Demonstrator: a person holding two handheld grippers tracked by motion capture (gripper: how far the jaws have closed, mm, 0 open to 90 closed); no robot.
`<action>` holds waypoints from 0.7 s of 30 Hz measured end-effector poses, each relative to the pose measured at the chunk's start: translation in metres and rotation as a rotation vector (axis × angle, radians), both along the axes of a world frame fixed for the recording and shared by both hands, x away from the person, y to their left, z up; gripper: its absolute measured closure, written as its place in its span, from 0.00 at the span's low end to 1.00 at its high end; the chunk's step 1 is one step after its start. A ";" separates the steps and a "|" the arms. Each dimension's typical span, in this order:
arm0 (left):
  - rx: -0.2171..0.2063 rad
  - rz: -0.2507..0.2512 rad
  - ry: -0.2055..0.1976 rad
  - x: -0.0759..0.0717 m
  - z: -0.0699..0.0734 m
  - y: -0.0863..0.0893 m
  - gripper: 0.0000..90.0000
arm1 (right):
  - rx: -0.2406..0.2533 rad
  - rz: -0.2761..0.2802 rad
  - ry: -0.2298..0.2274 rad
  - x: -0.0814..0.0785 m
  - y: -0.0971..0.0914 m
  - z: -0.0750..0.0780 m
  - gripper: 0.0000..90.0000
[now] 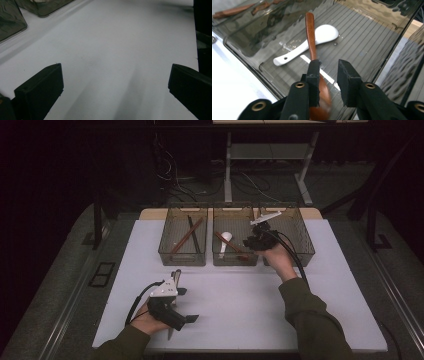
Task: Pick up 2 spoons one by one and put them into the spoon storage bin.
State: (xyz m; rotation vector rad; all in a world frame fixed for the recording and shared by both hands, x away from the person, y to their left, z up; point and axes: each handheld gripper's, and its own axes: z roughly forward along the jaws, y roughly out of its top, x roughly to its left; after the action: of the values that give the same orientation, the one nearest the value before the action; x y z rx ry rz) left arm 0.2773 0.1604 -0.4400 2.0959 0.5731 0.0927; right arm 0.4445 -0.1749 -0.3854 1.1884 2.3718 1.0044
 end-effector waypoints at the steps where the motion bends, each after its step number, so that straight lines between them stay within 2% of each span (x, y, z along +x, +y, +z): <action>1: 0.000 0.000 0.000 0.000 0.000 0.000 0.00 | 0.011 0.000 -0.003 0.000 -0.001 0.001 0.74; 12: 0.002 0.005 0.001 0.000 0.000 0.000 0.00 | 0.171 0.003 -0.015 -0.016 -0.024 0.020 0.46; 15: 0.002 0.008 0.001 0.000 0.000 0.000 0.00 | 0.196 0.004 -0.035 -0.023 -0.033 0.024 0.42; 17: 0.007 0.008 0.000 0.000 0.000 0.001 0.00 | 0.214 0.008 -0.025 -0.029 -0.037 0.025 0.41; 21: 0.007 0.010 -0.001 0.000 0.000 0.001 0.00 | 0.225 0.022 -0.042 -0.043 -0.043 0.024 0.34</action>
State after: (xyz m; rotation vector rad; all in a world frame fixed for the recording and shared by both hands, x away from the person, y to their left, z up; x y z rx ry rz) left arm 0.2775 0.1612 -0.4395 2.0997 0.5841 0.1016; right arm 0.4019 -0.2183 -0.3609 1.2060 2.2906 1.3192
